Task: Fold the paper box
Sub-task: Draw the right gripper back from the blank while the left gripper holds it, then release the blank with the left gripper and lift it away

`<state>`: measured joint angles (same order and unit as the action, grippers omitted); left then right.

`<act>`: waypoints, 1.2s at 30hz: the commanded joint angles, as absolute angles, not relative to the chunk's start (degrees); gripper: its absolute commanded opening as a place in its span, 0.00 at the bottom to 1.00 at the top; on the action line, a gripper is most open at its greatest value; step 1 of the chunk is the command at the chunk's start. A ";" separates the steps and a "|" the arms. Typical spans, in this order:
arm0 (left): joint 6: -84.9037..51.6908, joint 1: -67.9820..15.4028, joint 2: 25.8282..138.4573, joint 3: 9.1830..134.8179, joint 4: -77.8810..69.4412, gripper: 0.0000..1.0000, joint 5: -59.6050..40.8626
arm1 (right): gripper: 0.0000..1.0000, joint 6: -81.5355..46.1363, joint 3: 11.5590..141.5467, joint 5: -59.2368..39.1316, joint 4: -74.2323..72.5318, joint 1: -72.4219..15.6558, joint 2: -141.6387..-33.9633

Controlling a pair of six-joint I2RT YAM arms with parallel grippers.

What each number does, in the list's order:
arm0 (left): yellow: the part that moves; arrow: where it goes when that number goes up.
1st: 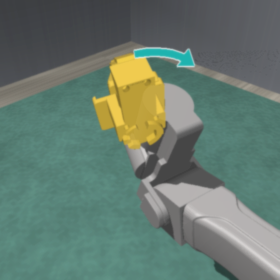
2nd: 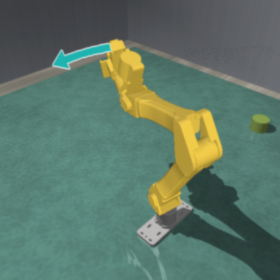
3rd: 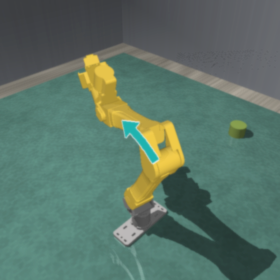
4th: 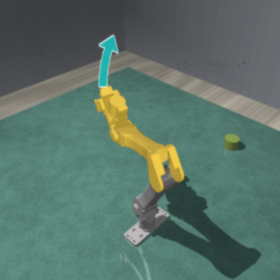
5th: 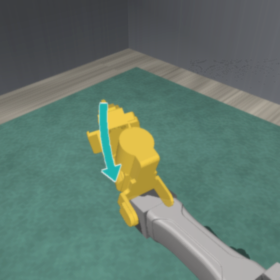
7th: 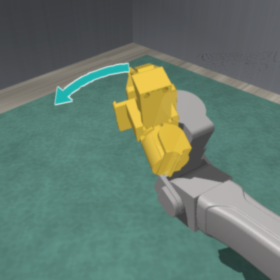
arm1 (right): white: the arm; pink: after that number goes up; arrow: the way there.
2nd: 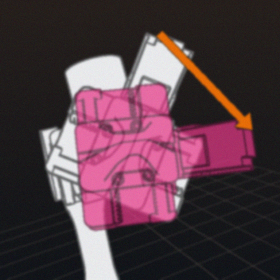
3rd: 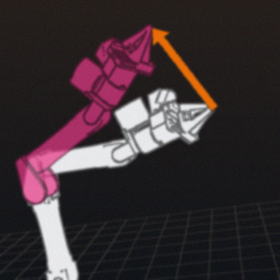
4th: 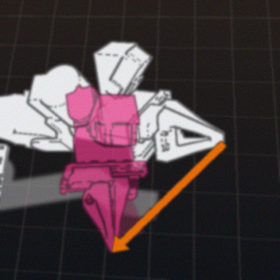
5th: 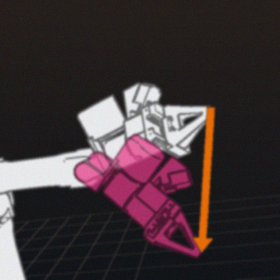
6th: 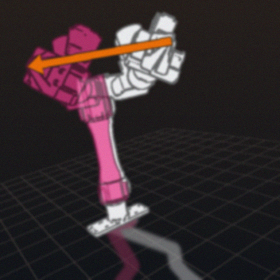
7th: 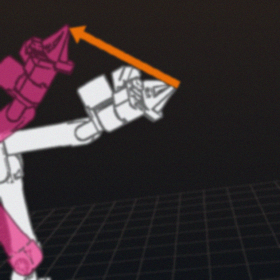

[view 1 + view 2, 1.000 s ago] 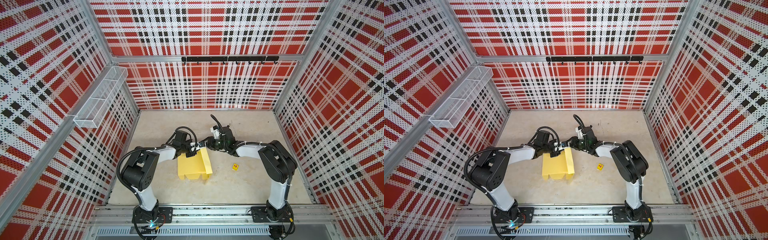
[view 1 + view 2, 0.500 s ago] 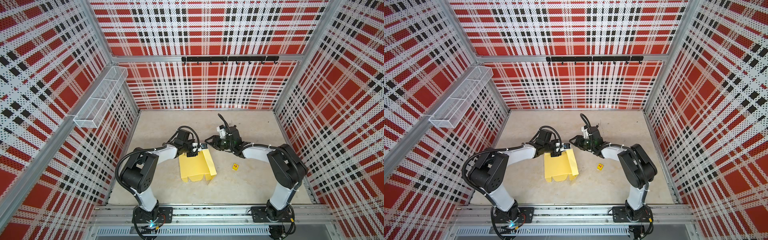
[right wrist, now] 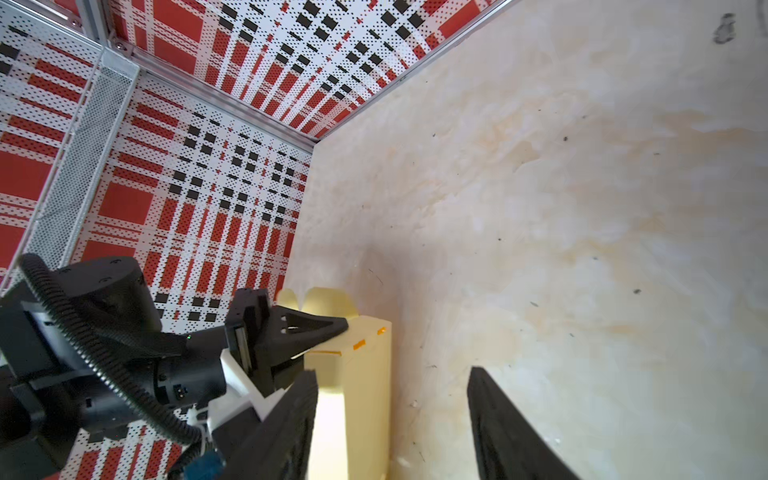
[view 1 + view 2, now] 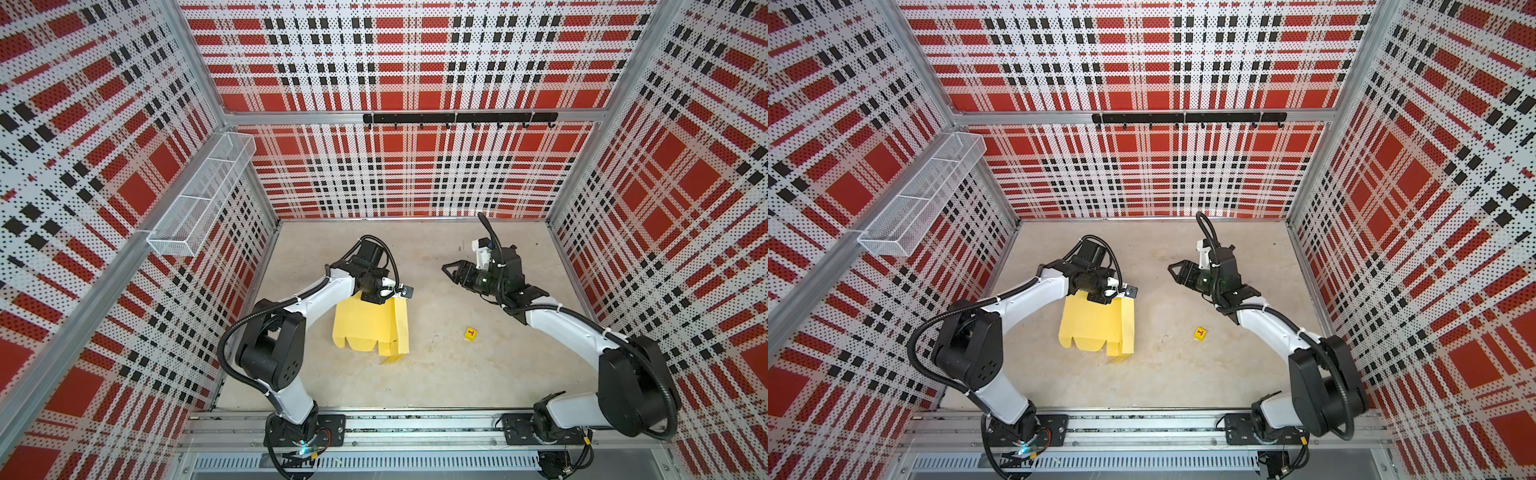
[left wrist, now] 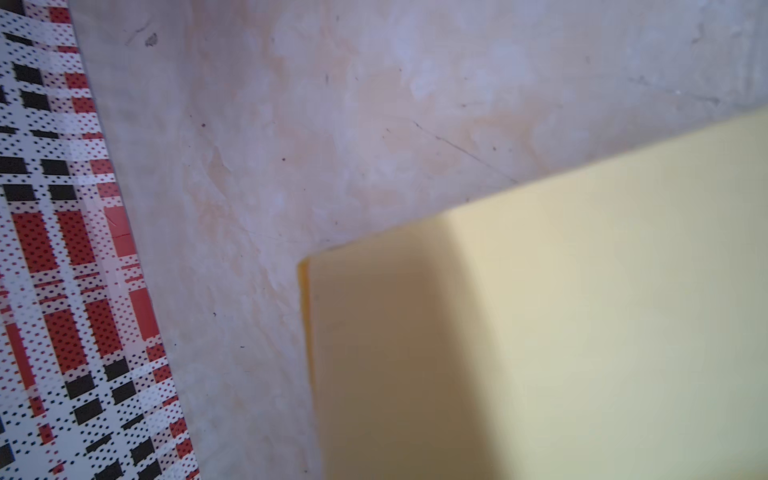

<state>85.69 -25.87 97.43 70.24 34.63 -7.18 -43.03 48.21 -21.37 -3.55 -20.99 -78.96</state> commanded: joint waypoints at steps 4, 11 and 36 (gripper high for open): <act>104.32 -29.39 101.97 73.08 41.84 0.03 9.35 | 0.61 -40.61 43.03 -18.61 0.00 -17.52 -73.38; 98.70 -35.41 110.12 79.16 41.78 0.15 14.73 | 0.62 -40.45 38.14 -18.68 0.66 -15.00 -68.37; 93.91 -43.92 100.96 73.23 31.22 0.49 13.74 | 0.62 -39.29 34.24 -21.27 -0.35 -10.88 -65.72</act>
